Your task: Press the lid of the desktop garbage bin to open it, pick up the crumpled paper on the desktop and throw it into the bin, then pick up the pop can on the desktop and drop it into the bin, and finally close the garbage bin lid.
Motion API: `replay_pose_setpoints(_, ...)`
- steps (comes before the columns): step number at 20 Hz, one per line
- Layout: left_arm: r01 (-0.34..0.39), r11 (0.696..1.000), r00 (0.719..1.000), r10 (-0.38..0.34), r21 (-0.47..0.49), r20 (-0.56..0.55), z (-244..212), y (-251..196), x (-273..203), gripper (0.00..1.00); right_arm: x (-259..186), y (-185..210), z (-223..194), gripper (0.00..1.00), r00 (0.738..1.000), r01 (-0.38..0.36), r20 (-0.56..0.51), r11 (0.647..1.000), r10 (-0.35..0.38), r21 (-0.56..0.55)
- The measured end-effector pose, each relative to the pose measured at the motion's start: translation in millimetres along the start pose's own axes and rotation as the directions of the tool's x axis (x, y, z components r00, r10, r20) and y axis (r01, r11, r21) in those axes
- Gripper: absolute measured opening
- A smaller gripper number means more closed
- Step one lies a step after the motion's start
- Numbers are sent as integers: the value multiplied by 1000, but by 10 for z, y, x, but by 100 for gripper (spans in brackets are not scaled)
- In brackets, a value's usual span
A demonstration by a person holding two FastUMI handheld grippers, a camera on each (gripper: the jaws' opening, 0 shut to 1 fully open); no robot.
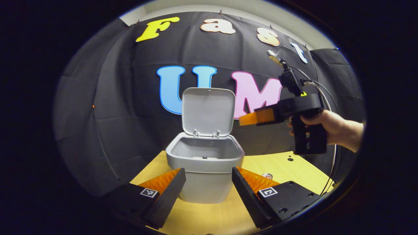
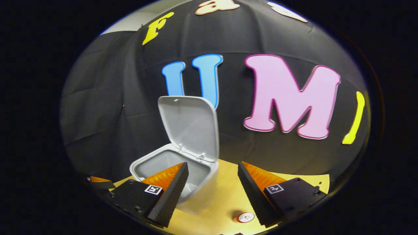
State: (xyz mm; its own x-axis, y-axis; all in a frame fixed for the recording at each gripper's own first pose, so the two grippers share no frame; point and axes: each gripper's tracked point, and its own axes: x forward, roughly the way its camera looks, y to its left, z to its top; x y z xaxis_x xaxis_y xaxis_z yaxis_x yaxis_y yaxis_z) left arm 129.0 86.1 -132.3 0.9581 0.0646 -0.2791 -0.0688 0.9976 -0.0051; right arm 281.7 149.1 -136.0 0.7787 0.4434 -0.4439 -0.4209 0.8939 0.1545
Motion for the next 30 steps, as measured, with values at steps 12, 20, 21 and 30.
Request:
replay_pose_setpoints(12, 248, 969, 961, -248, -11, -122, -1325, -1566, 909, 96, -921, -1696, -294, 98, 936, 325, 169, 943, -310, -74)
replay_pose_setpoints(20, 322, 943, 938, -306, 79, -165, -2078, -2199, 1687, 96, -1284, -2481, -879, 97, 870, 464, 210, 884, -445, -50)
replay_pose_setpoints(21, 328, 941, 936, -311, 83, -166, -2139, -2259, 1770, 96, -1300, -2537, -957, 97, 867, 471, 204, 881, -454, -42)
replay_pose_setpoints(30, 295, 951, 949, -281, 93, -140, -2198, -2426, 2239, 96, -1356, -2771, -1475, 97, 876, 468, 149, 883, -458, -34)
